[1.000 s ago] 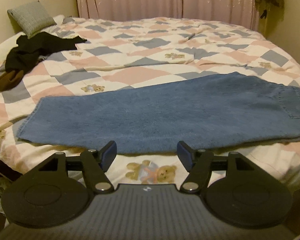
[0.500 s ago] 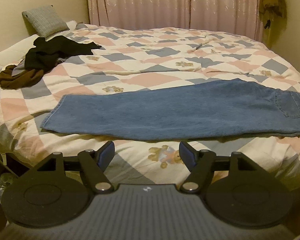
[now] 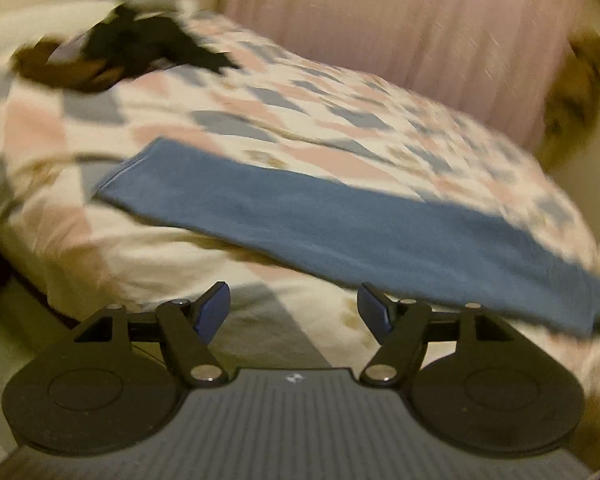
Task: Fold clothes
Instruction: 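Grasp the folded jeans leg end with the left gripper and lift it, then grasp the jeans edge with the right gripper while the left gripper holds the leg end, then fold the jeans over with the right gripper toward the left gripper, then open the left gripper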
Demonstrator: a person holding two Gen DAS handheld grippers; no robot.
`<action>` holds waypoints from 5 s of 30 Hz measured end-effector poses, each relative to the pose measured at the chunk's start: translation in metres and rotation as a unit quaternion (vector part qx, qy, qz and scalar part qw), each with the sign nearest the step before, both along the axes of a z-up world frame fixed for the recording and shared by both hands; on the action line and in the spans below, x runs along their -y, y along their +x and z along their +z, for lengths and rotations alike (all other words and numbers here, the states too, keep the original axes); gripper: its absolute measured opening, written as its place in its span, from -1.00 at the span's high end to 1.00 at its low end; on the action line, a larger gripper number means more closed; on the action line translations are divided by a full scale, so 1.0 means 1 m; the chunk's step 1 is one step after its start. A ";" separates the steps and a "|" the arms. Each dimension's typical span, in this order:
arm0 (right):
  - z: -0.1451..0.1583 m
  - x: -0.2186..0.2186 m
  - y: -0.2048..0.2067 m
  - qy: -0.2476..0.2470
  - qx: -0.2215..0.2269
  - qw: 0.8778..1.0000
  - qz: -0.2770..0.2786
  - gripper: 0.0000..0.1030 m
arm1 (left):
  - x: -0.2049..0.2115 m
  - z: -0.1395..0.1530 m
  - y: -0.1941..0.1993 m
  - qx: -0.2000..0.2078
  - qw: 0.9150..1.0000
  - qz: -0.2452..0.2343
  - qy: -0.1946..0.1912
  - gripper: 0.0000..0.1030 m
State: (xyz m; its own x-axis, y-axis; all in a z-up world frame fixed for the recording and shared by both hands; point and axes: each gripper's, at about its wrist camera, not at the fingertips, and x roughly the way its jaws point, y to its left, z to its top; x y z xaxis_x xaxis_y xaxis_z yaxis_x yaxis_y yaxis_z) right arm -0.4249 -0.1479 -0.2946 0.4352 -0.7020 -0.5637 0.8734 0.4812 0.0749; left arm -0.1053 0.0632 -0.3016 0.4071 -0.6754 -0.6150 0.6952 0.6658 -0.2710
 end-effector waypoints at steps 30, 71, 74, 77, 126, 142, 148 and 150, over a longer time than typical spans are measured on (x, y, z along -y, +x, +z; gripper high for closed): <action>-0.057 0.129 0.090 0.055 -0.066 0.996 -0.039 -0.97 | -0.029 -0.096 0.227 -0.206 0.924 0.212 -0.244 -0.18; -0.052 0.151 0.030 0.106 0.086 0.989 -0.064 -0.68 | 0.181 -0.051 0.037 0.297 0.939 -0.173 -0.021 0.92; -0.052 0.166 0.023 0.181 0.181 0.966 -0.034 -0.62 | 0.210 -0.102 -0.020 0.362 0.895 -0.252 0.068 0.87; -0.060 0.179 0.031 0.261 0.251 0.932 0.006 -0.60 | 0.215 -0.138 -0.044 0.430 0.857 -0.260 0.112 0.86; -0.097 0.165 0.177 0.431 0.231 0.859 0.150 -0.16 | 0.152 -0.078 -0.033 0.284 0.846 -0.444 0.078 0.94; -0.120 0.168 0.215 0.418 0.180 0.876 0.158 -0.19 | 0.158 -0.087 -0.014 0.213 0.871 -0.438 0.055 0.94; -0.126 0.173 0.200 0.425 0.260 0.843 0.202 0.19 | 0.146 -0.079 0.002 0.183 0.889 -0.418 0.029 0.93; -0.131 0.173 0.204 0.421 0.233 0.854 0.199 0.38 | 0.145 -0.079 0.011 0.152 0.898 -0.413 0.015 0.93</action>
State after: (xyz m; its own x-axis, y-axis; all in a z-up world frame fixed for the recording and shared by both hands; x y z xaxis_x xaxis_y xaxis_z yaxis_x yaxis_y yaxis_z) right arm -0.2208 -0.3209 -0.4259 0.8593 0.1232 -0.4964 0.4341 0.3374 0.8353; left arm -0.0945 -0.0822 -0.3806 -0.0727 -0.8087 -0.5837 0.9939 -0.1071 0.0247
